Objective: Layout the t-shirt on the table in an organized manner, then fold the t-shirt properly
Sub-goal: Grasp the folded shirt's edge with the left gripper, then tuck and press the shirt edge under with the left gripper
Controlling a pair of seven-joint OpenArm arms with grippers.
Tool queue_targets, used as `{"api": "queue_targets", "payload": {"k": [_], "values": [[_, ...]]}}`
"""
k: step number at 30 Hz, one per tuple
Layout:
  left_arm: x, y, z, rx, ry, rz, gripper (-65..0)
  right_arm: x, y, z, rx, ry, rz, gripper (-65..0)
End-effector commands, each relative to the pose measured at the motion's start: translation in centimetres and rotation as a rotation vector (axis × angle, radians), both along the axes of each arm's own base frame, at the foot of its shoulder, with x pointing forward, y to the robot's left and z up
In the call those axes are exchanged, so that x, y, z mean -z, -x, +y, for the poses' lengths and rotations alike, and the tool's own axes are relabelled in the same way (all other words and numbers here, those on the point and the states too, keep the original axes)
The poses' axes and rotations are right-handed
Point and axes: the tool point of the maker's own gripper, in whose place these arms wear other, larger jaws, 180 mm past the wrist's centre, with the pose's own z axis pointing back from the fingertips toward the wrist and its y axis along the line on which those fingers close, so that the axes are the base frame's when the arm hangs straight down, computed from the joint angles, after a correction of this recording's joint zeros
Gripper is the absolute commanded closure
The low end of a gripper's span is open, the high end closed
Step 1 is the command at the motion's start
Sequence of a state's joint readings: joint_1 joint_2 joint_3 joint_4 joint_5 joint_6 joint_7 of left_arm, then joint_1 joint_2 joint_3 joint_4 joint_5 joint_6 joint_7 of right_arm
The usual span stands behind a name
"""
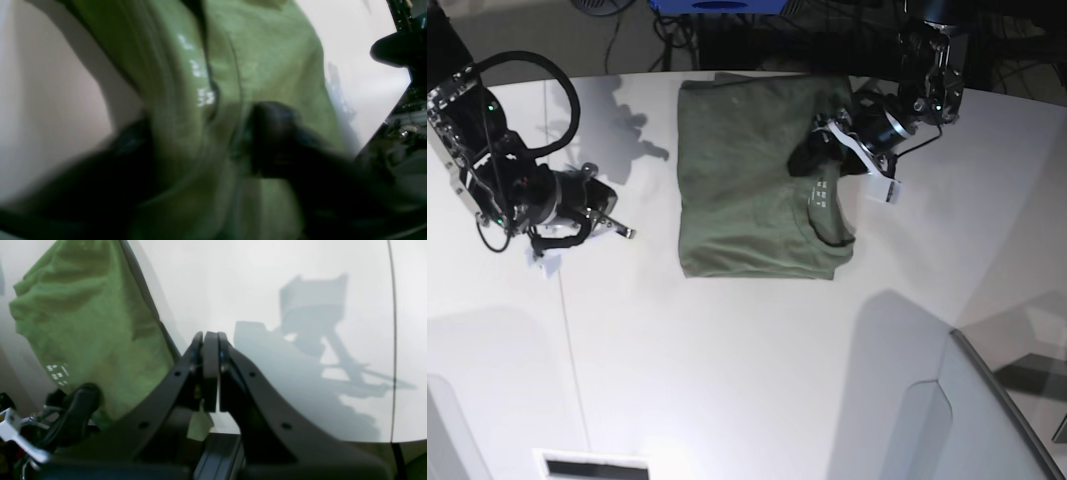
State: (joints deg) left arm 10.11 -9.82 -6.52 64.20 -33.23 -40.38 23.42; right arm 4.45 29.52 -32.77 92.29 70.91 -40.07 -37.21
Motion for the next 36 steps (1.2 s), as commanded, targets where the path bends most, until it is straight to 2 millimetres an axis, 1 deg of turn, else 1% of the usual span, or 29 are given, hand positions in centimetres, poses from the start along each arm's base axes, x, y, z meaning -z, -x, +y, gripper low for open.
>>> {"api": "queue_targets", "payload": {"k": [1,3,4,5,6,9,12,15,16,19,22,24,26,28,30,33,36], "values": [[-0.2,-0.6,0.0,0.011,-0.013,-0.007,-18.4,-0.9,-0.9,-0.4,0.008,-0.001,-0.032,0.0],[-0.5,-1.0,0.1,0.013,-0.015,-0.016,-3.5,-0.9,-0.9,-0.4,0.006,-0.001,-0.031,0.0],[-0.6,-1.0,-0.1,0.017,-0.015,-0.021,0.0,-0.9,-0.9,-0.4,0.006,-0.001,-0.031,0.0],[-0.7,-1.0,-0.5,0.035,-0.015,-0.024,0.0,-0.8,-0.8,-0.4,0.005,0.000,-0.030,0.0],[-1.1,-1.5,-0.8,0.067,-0.025,-0.040,0.0,-0.8,-0.8,-0.3,0.004,0.000,-0.029,0.0],[-0.9,-1.1,-1.6,0.187,-0.070,-0.022,0.0,-0.6,-0.5,-0.4,0.008,-0.001,-0.021,0.0],[-1.5,-1.8,-1.7,0.260,-0.109,-0.045,0.0,-0.6,-0.4,-0.4,0.009,-0.001,-0.020,0.0],[-2.3,-2.9,-0.3,0.277,-0.175,-0.072,0.0,-0.5,-0.4,-0.5,0.009,0.001,-0.019,0.0],[-2.8,-3.5,0.2,0.296,-0.205,-0.089,0.0,-0.5,-0.4,-1.0,0.011,0.012,-0.020,0.0],[-3.6,-4.4,1.2,0.400,-0.286,-0.115,0.0,-0.5,-0.4,-1.5,0.013,0.023,-0.021,0.0],[-3.7,-5.0,1.8,0.536,-0.385,-0.110,0.0,-0.6,-0.5,-1.5,0.014,0.023,-0.024,0.0],[-3.7,-5.6,1.8,0.628,-0.462,-0.123,0.0,-0.6,-0.7,-1.5,0.014,0.023,-0.027,0.0],[-3.5,-6.1,1.7,0.734,-0.567,-0.150,0.0,-0.7,-0.7,-1.5,0.015,0.023,-0.030,0.0],[-2.8,-6.4,1.9,0.847,-0.691,-0.173,0.0,-0.8,-0.9,-1.7,0.022,0.024,-0.033,0.0],[-2.3,-6.7,2.3,0.942,-0.811,-0.199,0.0,-0.8,-1.4,-3.0,0.073,0.025,-0.036,0.0],[-2.0,-7.4,2.2,1.074,-0.938,-0.239,0.0,-0.2,-1.2,-5.5,0.168,0.030,-0.016,0.0],[-2.1,-8.8,2.8,1.118,-1.059,-0.277,0.0,0.5,-0.9,-7.3,0.228,0.042,0.006,0.0]]}}
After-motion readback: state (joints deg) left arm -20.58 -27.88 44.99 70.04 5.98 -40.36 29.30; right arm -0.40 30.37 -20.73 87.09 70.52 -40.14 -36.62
